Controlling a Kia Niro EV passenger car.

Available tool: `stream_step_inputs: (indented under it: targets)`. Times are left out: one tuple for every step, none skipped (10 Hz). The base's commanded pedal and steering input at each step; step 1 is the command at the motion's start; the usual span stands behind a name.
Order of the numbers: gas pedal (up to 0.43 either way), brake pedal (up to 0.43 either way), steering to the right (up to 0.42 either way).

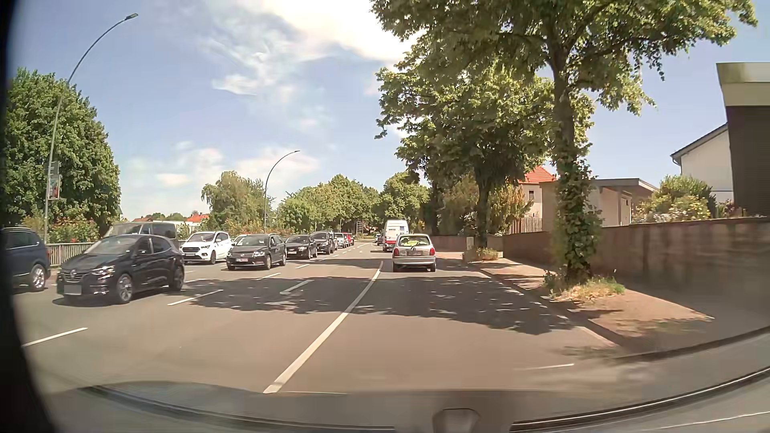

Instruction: Follow the waypoints while adhering to traffic rules and regulations

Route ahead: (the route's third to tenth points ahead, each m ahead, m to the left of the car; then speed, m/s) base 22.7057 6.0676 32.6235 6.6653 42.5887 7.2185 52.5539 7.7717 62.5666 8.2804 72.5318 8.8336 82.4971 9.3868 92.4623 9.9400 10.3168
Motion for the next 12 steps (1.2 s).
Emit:
stream_step_inputs:
  targets:
    - [0.189,0.006,-0.008]
    - [0.189,0.006,-0.007]
    - [0.189,0.006,-0.007]
    - [0.189,0.006,-0.007]
    - [0.189,0.006,-0.007]
    - [0.189,0.006,-0.007]
    - [0.189,0.006,-0.007]
    - [0.189,0.006,-0.007]
    - [0.189,0.006,-0.007]
    - [0.189,0.006,-0.007]
    - [0.189,0.006,-0.007]
    - [0.189,0.006,-0.007]
